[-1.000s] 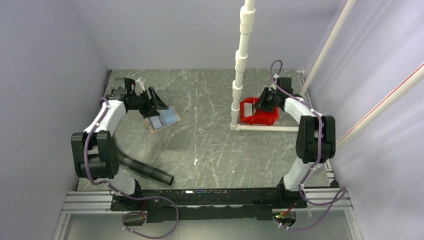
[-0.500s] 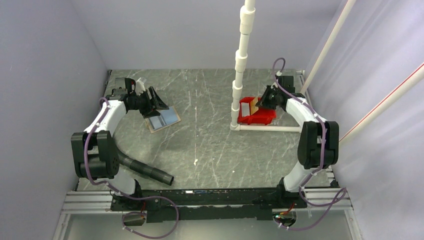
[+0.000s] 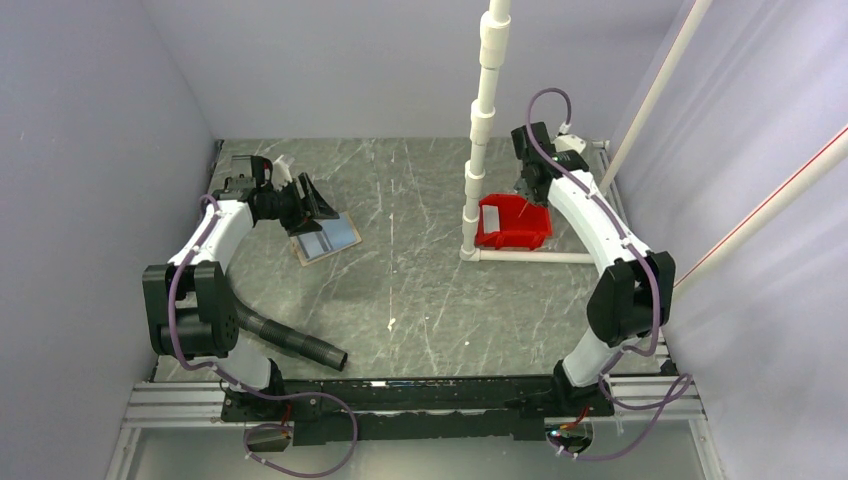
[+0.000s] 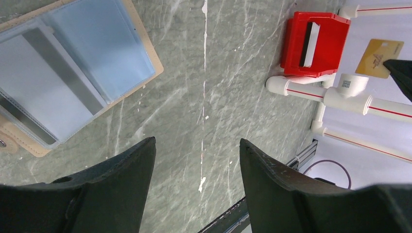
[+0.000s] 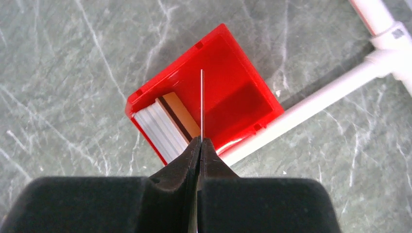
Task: Put the credit cards into the card holder
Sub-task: Pick up the credit card from the storage box, then insert the credit card into the card holder.
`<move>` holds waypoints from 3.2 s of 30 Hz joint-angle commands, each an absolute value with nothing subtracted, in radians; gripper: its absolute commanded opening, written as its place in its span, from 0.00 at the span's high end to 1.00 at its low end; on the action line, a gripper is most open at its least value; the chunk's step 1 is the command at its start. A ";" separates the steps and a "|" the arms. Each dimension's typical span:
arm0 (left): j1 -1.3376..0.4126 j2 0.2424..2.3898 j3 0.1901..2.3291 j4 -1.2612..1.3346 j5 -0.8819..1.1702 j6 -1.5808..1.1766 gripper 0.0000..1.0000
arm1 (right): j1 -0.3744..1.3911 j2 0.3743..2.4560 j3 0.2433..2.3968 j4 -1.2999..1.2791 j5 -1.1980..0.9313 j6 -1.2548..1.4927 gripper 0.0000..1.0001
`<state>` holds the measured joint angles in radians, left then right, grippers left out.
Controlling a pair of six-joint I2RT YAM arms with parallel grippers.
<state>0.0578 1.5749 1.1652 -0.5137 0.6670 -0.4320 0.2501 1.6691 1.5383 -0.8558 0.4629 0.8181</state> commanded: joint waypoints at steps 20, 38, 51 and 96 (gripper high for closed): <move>-0.177 1.398 0.999 0.223 1.261 -0.684 0.26 | 0.381 0.757 0.816 -0.234 -0.711 0.347 1.00; -0.465 1.364 0.836 1.015 1.037 -1.188 0.50 | 0.505 0.875 0.760 0.403 -0.833 0.731 1.00; -0.461 1.185 0.891 0.497 0.955 -0.901 0.24 | 0.522 0.777 0.790 0.142 -0.596 0.576 1.00; -0.369 1.175 0.971 0.478 0.996 -1.003 0.91 | 0.637 0.986 0.855 0.347 -0.611 0.655 1.00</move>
